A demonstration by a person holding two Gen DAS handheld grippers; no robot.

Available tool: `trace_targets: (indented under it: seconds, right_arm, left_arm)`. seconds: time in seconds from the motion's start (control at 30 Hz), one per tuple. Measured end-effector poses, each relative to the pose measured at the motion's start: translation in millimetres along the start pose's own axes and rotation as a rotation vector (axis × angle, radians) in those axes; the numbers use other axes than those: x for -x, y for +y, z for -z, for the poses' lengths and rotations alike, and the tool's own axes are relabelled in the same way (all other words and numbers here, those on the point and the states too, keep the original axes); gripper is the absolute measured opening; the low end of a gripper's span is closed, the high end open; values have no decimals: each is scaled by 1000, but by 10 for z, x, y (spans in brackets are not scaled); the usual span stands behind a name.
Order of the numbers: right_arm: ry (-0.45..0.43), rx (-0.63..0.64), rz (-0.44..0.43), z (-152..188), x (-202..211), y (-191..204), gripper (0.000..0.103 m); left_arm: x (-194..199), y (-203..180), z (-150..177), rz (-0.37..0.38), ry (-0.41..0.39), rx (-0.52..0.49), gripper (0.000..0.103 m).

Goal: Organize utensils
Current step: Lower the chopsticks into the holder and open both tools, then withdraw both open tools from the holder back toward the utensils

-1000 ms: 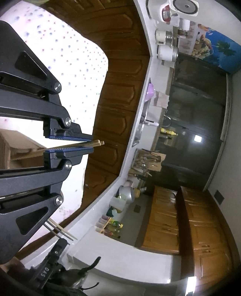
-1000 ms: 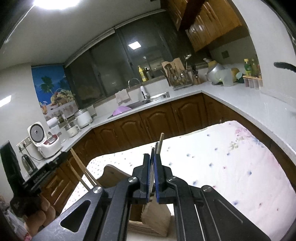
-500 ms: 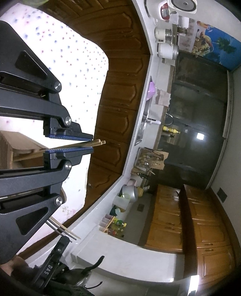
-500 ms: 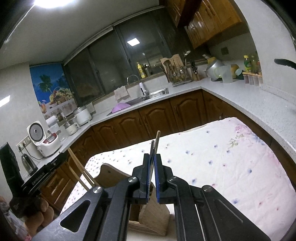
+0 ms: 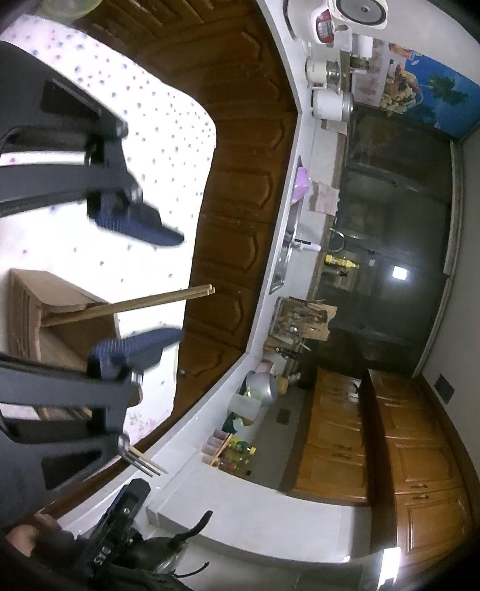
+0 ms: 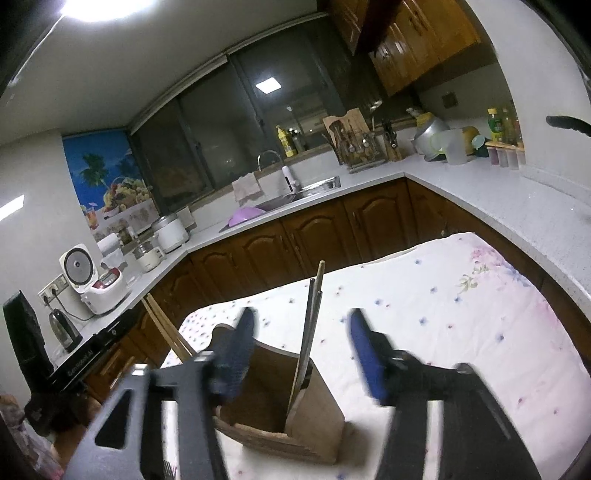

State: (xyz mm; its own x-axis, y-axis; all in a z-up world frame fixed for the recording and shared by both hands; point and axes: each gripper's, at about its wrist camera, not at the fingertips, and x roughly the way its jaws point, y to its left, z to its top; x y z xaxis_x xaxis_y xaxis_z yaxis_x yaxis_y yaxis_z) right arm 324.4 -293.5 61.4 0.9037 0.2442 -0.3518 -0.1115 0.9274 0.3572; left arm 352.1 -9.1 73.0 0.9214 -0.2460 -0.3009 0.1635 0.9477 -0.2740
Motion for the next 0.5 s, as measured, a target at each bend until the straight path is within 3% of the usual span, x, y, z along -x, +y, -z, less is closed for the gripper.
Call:
trace_targets:
  seconds: [0.03, 0.1, 0.2, 0.5]
  right_arm:
    - [-4, 1, 0, -4, 17, -3, 81]
    - [-10, 8, -1, 19, 66, 9, 84]
    - [-14, 10, -9, 36, 131, 17, 90]
    - [-16, 25, -33, 116, 434, 103, 94]
  left_arm:
    - [29, 7, 3, -5, -2, -3, 58]
    - [104, 18, 16, -25, -10, -5, 80]
    - [214, 52, 39, -42, -18, 0, 94]
    - [549, 90, 106, -49, 8, -18, 100]
